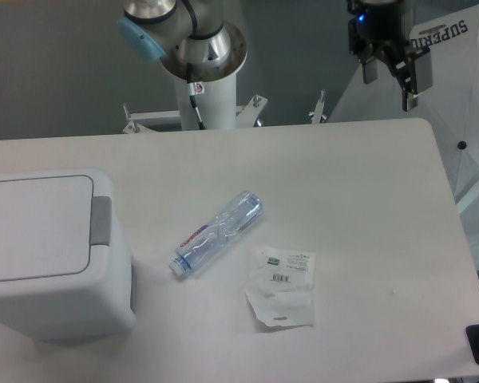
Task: Open the trash can
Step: 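Move the open gripper from its raised position toward the white trash can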
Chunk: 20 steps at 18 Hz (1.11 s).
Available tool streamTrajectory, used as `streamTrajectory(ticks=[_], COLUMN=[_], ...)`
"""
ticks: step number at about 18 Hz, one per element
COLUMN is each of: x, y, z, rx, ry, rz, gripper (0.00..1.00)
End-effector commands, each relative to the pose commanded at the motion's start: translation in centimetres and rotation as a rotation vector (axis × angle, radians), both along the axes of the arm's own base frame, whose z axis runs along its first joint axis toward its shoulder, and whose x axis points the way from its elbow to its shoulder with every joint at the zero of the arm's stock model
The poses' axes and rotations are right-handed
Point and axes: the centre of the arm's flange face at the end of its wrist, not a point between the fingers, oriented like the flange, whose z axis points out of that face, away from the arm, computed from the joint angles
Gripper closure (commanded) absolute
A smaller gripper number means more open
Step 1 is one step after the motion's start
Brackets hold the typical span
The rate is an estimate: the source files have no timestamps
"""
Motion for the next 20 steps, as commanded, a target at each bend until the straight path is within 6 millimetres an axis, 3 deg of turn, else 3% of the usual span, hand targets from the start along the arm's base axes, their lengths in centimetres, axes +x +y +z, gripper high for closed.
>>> streamTrajectory(ticks=[3, 6, 11, 17, 20], x=[0.5, 2.0, 4.3, 8.7, 11.7], y=[0.5, 2.6, 5.9, 12.0, 16.6], z=[0.2, 0.4, 1.1, 2.6, 2.4], rx=[0.047, 0.107, 0.332, 0.531, 0.632], ry=[-0.019, -0.053, -0.192, -0.355, -0.459], rz=[-0.015, -0.027, 0.165, 0.405, 0.568], gripper=[0.0, 0.0, 0.0, 0.0, 0.0])
